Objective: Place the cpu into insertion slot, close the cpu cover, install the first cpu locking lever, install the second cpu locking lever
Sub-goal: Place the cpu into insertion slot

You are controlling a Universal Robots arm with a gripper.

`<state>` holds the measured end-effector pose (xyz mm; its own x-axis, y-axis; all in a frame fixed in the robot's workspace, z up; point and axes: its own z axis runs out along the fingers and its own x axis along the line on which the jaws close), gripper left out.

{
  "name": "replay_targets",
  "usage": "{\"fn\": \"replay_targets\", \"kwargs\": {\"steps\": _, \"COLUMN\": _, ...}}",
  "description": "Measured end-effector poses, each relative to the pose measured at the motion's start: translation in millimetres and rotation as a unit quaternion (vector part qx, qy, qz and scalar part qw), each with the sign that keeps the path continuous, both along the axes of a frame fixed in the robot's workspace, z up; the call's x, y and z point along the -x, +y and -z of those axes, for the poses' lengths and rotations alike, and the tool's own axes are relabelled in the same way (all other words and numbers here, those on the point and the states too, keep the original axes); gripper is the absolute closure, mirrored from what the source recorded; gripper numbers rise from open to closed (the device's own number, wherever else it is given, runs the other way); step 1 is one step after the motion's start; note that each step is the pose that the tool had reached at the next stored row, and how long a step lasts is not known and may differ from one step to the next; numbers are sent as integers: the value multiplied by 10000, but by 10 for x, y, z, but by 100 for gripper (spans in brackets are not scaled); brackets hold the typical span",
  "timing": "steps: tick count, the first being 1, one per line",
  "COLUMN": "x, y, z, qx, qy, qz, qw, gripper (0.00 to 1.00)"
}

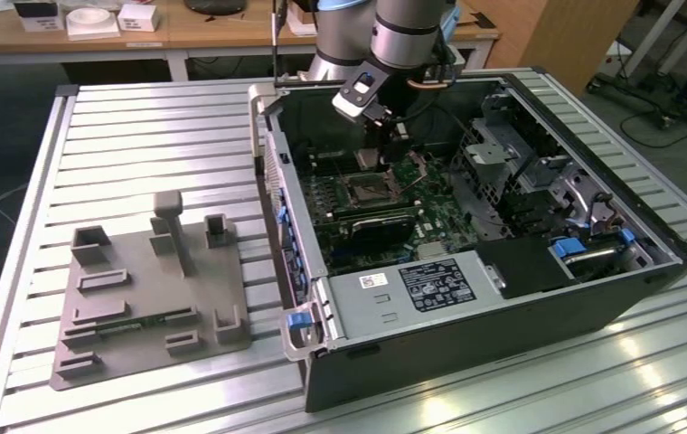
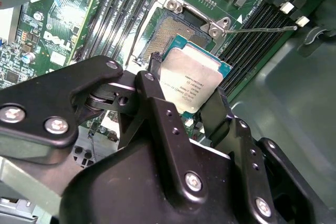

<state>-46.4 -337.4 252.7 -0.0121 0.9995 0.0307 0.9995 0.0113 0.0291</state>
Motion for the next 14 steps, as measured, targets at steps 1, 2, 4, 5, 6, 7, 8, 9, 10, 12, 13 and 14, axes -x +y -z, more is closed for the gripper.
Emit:
{"fn": "replay_targets", "kwargs": {"steps": 1, "x": 0, "y": 0, "z": 1, "qx": 0, "qy": 0, "qz": 0, "qw": 10000, "gripper": 45}}
{"fn": "replay_targets", "kwargs": {"steps": 2, "x": 0, "y": 1, "z": 6, "qx": -3, "qy": -2, "qz": 0, "qw": 10000, "gripper": 45}}
{"fn": "replay_targets", "kwargs": {"steps": 4, "x": 0, "y": 0, "z": 22, "qx": 0, "qy": 0, "qz": -1, "qw": 10000, "gripper": 45}}
{"fn": "replay_targets", "kwargs": {"steps": 5, "x": -2, "y": 0, "z": 39, "qx": 0, "qy": 0, "qz": -1, "qw": 10000, "gripper": 45}}
{"fn": "replay_targets", "kwargs": {"steps": 6, "x": -4, "y": 0, "z": 57, "qx": 0, "qy": 0, "qz": -1, "qw": 10000, "gripper": 45}}
{"fn": "replay_targets", "kwargs": {"steps": 7, "x": -5, "y": 0, "z": 76, "qx": 0, "qy": 0, "qz": 0, "qw": 10000, "gripper": 45}}
{"fn": "replay_targets", "kwargs": {"steps": 8, "x": -7, "y": 0, "z": 94, "qx": 1, "qy": 0, "qz": 0, "qw": 10000, "gripper": 45}}
{"fn": "replay_targets", "kwargs": {"steps": 9, "x": -8, "y": 0, "z": 112, "qx": 2, "qy": 1, "qz": 0, "qw": 10000, "gripper": 45}}
{"fn": "replay_targets", "kwargs": {"steps": 10, "x": -10, "y": 0, "z": 130, "qx": 2, "qy": 1, "qz": 0, "qw": 10000, "gripper": 45}}
{"fn": "replay_targets", "kwargs": {"steps": 12, "x": -11, "y": 1, "z": 166, "qx": 2, "qy": 0, "qz": 0, "qw": 10000, "gripper": 45}}
{"fn": "replay_targets", "kwargs": {"steps": 13, "x": -12, "y": 2, "z": 186, "qx": 2, "qy": 1, "qz": 0, "qw": 10000, "gripper": 45}}
{"fn": "replay_targets", "kwargs": {"steps": 14, "x": -14, "y": 3, "z": 204, "qx": 3, "qy": 1, "qz": 0, "qw": 10000, "gripper": 45}}
